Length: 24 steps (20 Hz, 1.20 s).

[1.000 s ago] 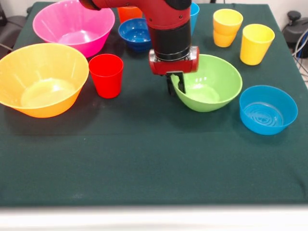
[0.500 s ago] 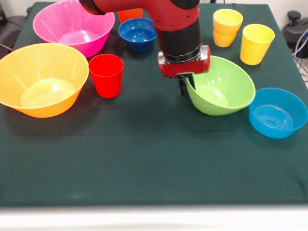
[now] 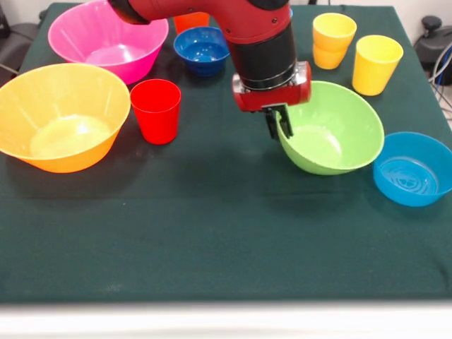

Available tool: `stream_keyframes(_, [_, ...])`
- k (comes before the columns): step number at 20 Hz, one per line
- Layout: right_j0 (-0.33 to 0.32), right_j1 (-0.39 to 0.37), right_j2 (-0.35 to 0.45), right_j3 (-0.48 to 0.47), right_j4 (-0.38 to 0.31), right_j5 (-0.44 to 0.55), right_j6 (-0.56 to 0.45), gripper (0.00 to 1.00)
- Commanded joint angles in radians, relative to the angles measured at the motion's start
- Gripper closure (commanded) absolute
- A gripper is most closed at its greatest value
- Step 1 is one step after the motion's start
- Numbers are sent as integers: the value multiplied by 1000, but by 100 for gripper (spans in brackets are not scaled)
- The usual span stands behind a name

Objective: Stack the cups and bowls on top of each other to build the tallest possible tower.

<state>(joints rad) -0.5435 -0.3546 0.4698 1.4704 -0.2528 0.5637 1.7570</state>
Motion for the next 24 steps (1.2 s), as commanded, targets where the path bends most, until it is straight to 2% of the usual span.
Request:
stream_keyframes(1, [-69,73,102,-107,-103,131,-330,100])
stream_keyframes(8, [-127,123,154,-179,-148,209,-408,100])
stream_keyframes(14, [-180,127,207,-196,-183,249,-471,100])
stream_keyframes(24, [-197,149,265,-275,-205,304,-539,100])
